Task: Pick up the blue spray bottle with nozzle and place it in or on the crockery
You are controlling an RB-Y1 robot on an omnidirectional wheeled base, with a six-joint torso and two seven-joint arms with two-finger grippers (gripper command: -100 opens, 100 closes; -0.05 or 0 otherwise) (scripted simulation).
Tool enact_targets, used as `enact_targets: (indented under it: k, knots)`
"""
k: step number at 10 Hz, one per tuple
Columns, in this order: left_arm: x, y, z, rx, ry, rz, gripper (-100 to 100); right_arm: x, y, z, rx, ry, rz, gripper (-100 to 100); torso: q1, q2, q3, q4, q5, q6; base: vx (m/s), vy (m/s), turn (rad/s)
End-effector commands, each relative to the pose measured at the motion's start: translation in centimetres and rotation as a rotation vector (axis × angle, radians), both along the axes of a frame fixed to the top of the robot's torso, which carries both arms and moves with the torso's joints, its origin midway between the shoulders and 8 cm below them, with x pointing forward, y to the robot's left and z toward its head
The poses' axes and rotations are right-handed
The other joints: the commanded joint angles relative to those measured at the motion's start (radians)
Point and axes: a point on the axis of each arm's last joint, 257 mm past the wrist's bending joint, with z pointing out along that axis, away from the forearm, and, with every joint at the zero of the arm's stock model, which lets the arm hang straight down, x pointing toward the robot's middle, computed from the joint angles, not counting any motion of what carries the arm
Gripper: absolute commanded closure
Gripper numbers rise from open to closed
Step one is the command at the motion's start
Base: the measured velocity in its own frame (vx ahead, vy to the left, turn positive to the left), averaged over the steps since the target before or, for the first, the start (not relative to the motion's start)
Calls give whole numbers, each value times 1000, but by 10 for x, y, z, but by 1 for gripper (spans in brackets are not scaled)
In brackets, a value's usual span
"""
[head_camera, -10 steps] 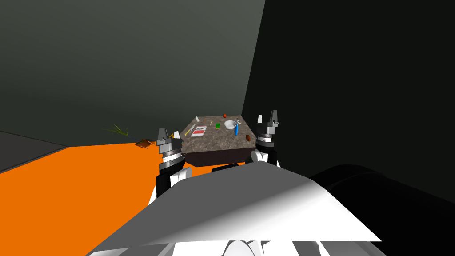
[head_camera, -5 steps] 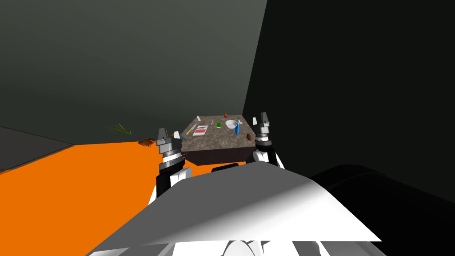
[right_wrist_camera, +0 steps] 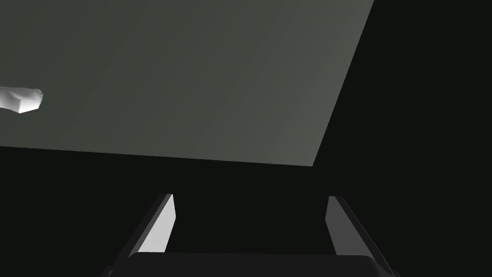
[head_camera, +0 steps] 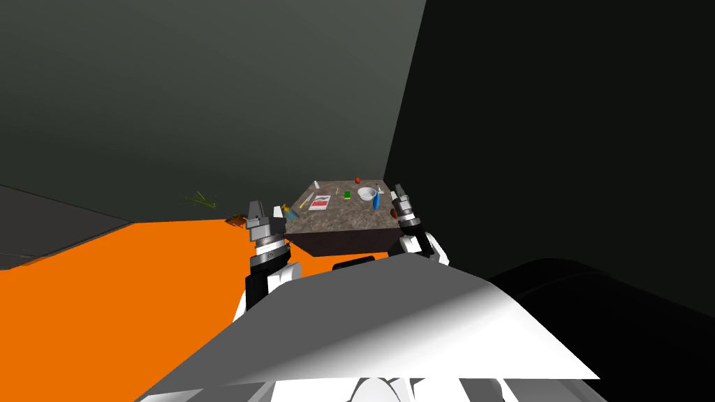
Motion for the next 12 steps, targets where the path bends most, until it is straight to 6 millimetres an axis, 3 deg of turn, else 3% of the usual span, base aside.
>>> enact_targets:
  k: [1,3,4,5,12]
  knots:
    - [0,0,0,0,0,0,0,14,-5,-24,-70,75,-23,-100,0,0,0,0,0,0,-58,69,42]
    - [0,0,0,0,0,0,0,29,-16,-51,-155,157,-54,-100,0,1,0,0,0,0,-54,78,44]
    - [0,0,0,0,0,0,0,30,-16,-52,-154,161,-55,-100,1,0,0,0,0,0,-35,50,5]
    - [0,0,0,0,0,0,0,37,-23,-66,-196,202,-73,-100,-1,0,0,0,0,0,-29,30,29]
    - [0,0,0,0,0,0,0,68,-88,-143,-447,449,-204,-100,-1,-2,-1,0,0,0,-34,58,44]
